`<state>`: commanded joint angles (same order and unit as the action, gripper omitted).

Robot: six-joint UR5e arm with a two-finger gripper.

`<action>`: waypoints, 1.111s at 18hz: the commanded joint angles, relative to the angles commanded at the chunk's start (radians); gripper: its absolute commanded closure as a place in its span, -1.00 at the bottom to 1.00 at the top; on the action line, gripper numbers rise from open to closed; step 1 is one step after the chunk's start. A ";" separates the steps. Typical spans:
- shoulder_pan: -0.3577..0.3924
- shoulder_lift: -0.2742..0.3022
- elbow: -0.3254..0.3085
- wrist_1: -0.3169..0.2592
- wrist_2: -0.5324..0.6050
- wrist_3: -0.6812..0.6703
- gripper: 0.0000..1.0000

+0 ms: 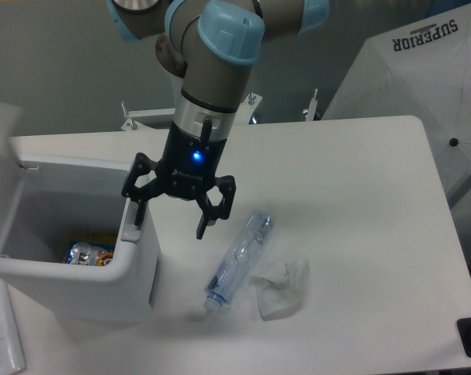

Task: Open the trash can
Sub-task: 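Raise the gripper and move it away from the open trash can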

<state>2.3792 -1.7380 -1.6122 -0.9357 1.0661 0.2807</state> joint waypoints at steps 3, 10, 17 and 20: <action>0.000 0.002 0.026 0.002 -0.002 -0.002 -1.00; 0.075 0.002 0.135 0.003 0.014 0.024 -1.00; 0.083 -0.011 0.104 -0.012 0.449 0.322 -1.00; 0.103 -0.006 0.092 -0.020 0.480 0.414 -1.00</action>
<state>2.4818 -1.7442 -1.5201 -0.9556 1.5460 0.6946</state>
